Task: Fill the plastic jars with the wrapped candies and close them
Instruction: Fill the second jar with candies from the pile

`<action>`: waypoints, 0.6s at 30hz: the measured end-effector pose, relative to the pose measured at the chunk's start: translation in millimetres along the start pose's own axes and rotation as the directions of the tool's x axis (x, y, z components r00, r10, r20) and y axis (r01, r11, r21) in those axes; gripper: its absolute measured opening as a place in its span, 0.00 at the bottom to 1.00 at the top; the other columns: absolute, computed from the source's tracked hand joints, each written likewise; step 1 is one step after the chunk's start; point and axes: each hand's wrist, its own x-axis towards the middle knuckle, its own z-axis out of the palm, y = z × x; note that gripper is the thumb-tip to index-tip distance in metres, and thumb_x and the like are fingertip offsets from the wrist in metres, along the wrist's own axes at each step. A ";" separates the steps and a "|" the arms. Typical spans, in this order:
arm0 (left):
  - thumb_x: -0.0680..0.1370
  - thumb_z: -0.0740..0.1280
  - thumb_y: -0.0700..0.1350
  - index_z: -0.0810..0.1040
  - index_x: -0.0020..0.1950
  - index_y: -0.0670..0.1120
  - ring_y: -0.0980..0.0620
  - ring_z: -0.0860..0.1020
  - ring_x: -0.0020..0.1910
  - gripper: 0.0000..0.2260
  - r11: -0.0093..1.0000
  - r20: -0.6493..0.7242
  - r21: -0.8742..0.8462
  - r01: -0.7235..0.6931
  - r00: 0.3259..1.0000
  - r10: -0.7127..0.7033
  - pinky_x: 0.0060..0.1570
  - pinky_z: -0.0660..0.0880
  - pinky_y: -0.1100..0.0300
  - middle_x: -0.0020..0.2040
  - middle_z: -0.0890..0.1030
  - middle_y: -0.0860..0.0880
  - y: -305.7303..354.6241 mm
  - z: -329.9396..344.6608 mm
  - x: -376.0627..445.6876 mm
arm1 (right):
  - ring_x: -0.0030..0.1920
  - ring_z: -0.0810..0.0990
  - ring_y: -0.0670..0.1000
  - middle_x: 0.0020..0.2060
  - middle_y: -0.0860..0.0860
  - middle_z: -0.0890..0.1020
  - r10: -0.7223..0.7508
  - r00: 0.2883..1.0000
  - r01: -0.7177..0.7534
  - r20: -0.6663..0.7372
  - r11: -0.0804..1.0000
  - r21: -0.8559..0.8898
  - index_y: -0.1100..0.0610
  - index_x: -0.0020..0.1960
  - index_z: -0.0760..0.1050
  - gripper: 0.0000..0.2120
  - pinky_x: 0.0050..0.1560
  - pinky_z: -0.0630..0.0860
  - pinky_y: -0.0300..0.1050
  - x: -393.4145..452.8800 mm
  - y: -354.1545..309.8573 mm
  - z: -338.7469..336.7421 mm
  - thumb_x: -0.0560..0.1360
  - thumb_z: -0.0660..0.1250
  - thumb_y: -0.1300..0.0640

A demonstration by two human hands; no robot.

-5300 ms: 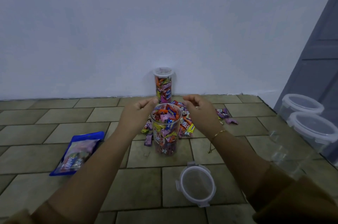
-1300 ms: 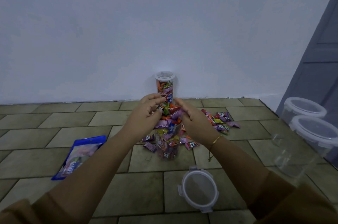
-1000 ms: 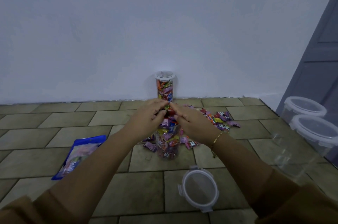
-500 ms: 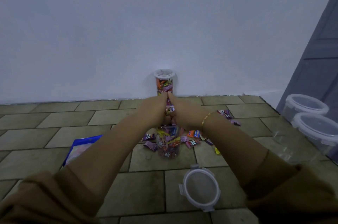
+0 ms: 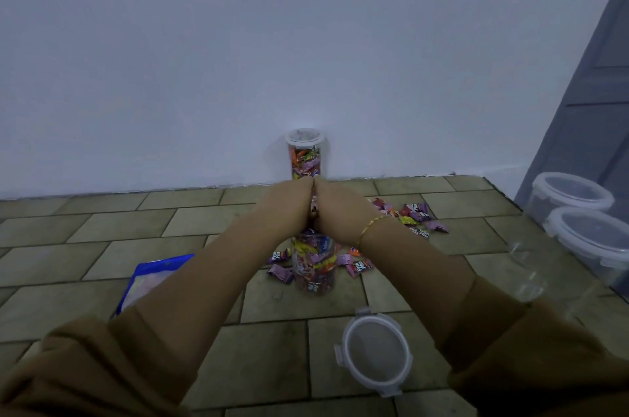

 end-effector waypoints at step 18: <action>0.77 0.67 0.48 0.77 0.60 0.48 0.54 0.79 0.47 0.12 0.600 -0.185 -0.799 0.034 0.936 -0.299 0.49 0.75 0.61 0.45 0.79 0.55 -46.8 27.9 -29.5 | 0.56 0.75 0.49 0.62 0.54 0.76 0.285 0.946 -0.185 -0.156 0.866 0.464 0.56 0.69 0.67 0.19 0.57 0.72 0.42 -23.3 72.4 13.0 0.78 0.61 0.57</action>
